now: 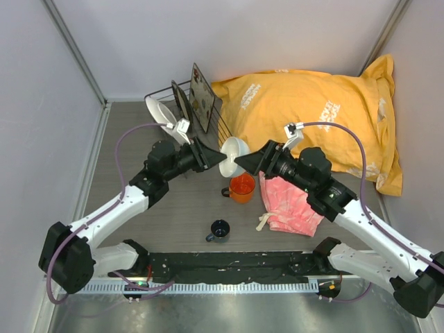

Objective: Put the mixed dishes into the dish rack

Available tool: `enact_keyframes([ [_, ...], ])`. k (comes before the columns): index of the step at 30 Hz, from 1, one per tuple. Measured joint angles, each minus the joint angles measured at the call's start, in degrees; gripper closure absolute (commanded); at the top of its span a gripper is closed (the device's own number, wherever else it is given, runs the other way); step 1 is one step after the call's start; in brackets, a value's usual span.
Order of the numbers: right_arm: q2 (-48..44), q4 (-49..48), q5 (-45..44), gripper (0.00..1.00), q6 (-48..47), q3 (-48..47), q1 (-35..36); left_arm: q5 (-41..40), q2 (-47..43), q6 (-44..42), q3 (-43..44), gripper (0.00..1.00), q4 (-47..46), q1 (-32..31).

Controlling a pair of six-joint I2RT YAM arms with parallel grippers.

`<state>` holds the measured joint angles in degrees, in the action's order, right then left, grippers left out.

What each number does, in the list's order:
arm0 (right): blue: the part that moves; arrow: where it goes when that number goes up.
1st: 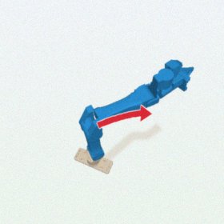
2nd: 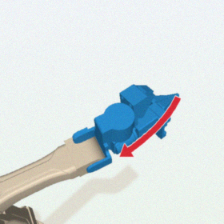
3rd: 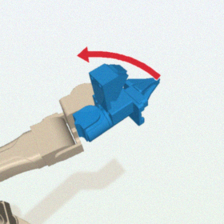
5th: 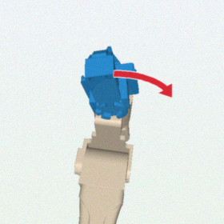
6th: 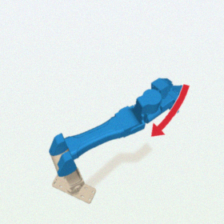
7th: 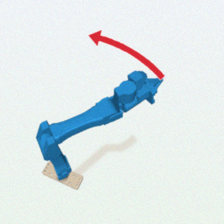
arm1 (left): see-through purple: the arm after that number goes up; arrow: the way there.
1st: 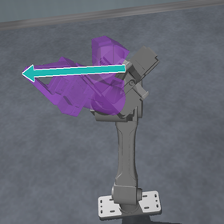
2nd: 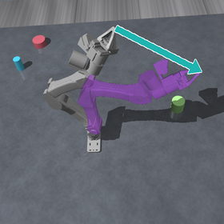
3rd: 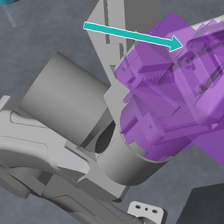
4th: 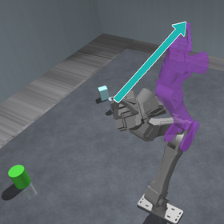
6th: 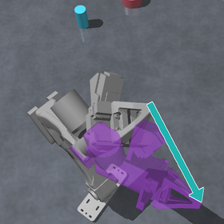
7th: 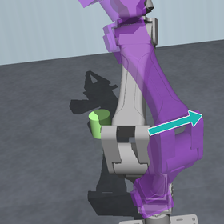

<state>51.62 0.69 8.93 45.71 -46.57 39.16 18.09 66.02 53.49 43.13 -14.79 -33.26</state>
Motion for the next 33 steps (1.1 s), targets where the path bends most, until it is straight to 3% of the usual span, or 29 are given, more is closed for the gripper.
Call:
enact_keyframes([
  [13,-0.57,-1.88,3.67,0.99,5.22,3.61,-15.67,1.49,11.39,0.09,6.71,0.52,-4.94,0.02],
  [20,2.05,-5.53,6.32,0.99,5.90,3.65,-22.25,2.05,13.94,0.17,7.32,0.24,-5.16,1.31],
  [26,6.23,-6.80,6.32,0.99,5.88,3.65,-26.97,1.79,12.72,0.46,7.26,0.14,-4.39,3.69],
  [33,12.28,-6.75,5.38,0.99,3.87,1.25,-29.05,0.79,4.39,-0.46,7.21,0.00,0.31,4.52],
])
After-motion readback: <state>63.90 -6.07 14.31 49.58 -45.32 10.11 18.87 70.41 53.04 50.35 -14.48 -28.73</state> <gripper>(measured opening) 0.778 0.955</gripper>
